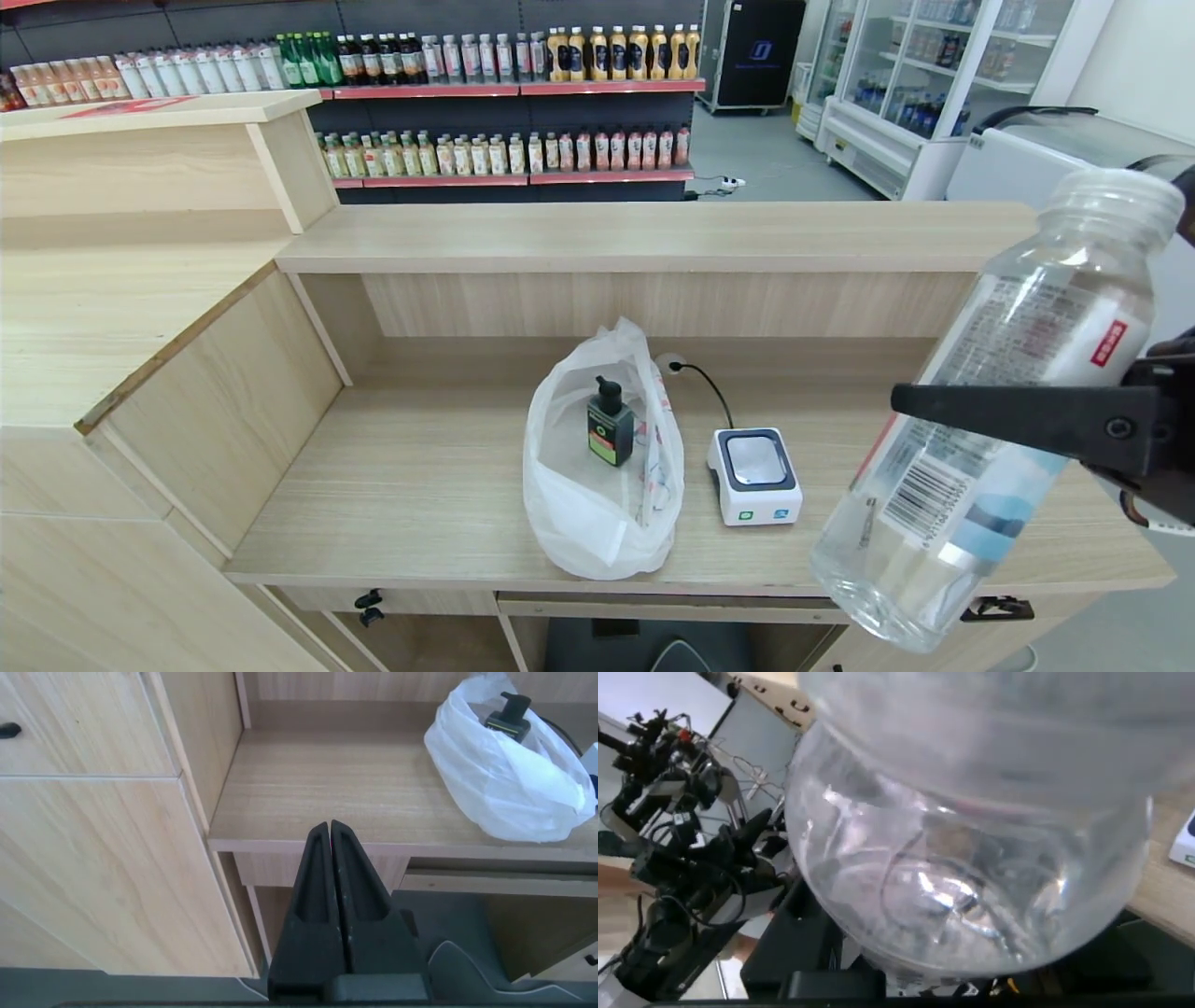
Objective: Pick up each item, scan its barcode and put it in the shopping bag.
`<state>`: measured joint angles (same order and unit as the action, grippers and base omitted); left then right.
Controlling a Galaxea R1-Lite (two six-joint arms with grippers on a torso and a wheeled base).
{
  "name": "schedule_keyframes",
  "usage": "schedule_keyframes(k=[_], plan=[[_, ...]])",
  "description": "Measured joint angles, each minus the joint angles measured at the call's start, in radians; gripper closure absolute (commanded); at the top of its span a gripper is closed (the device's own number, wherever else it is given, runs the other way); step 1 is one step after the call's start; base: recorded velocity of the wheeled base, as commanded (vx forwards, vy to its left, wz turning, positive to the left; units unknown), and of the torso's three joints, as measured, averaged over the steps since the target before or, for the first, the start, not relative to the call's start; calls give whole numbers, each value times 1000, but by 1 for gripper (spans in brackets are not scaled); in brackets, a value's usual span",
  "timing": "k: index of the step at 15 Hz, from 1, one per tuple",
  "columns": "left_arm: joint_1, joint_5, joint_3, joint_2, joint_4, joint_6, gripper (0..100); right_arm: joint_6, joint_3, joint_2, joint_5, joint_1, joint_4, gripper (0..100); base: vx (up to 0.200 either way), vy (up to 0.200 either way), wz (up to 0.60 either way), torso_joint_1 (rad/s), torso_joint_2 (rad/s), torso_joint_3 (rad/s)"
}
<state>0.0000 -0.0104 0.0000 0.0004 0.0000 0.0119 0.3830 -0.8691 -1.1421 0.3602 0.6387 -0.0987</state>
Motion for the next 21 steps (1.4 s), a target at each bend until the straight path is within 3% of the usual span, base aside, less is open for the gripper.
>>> schedule_keyframes(k=[12,21], plan=[[0,0,0,0,0,0,100,4,-83,-13,111,20,44,100,0,0,0,0,0,0],[0,0,0,0,0,0,100,-32,-51,36,156,87,59,100,0,0,0,0,0,0]])
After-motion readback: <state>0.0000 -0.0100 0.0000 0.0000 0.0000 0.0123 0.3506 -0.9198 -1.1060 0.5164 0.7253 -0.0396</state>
